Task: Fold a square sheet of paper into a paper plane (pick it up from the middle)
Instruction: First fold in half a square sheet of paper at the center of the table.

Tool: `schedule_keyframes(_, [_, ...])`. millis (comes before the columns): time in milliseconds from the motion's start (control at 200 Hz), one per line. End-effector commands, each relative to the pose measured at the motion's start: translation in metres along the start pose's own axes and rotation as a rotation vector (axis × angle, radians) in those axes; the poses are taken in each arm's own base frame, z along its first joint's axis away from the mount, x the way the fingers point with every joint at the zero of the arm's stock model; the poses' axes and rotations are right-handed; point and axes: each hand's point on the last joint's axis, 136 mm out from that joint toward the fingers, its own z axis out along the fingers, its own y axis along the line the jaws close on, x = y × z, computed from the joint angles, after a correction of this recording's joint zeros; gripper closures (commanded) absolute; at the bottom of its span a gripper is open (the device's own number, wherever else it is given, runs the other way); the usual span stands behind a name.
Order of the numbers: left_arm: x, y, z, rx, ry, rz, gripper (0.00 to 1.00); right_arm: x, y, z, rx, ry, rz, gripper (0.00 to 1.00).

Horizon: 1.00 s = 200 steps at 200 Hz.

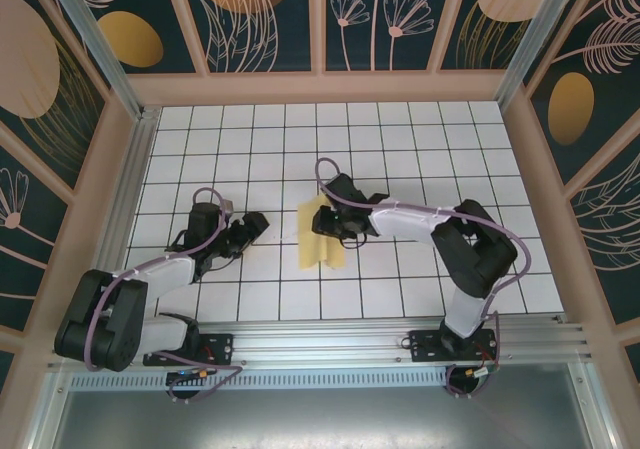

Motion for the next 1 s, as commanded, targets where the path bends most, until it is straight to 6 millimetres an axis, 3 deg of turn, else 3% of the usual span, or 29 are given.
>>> schedule_keyframes(0, [0.003, -0.011, 0.003, 0.062, 0.017, -0.004, 0.20, -0.014, 0.025, -0.018, -0.184, -0.041, 0.040, 0.73])
schedule_keyframes(165, [0.003, -0.021, 0.003, 0.102, 0.023, -0.001, 0.20, -0.019, 0.035, -0.035, -0.307, -0.062, 0.042, 0.73])
schedule_keyframes(410, [-0.005, -0.035, -0.002, 0.142, -0.020, 0.008, 0.20, -0.019, 0.082, -0.073, -0.628, -0.046, -0.011, 0.74])
schedule_keyframes(741, [-0.005, -0.031, 0.002, 0.099, -0.037, 0.035, 0.21, -0.005, 0.027, -0.022, -0.441, 0.028, -0.018, 0.74])
schedule_keyframes(996, [0.008, -0.039, 0.021, 0.071, 0.010, 0.069, 0.22, 0.000, -0.005, -0.010, -0.426, 0.053, -0.025, 0.73])
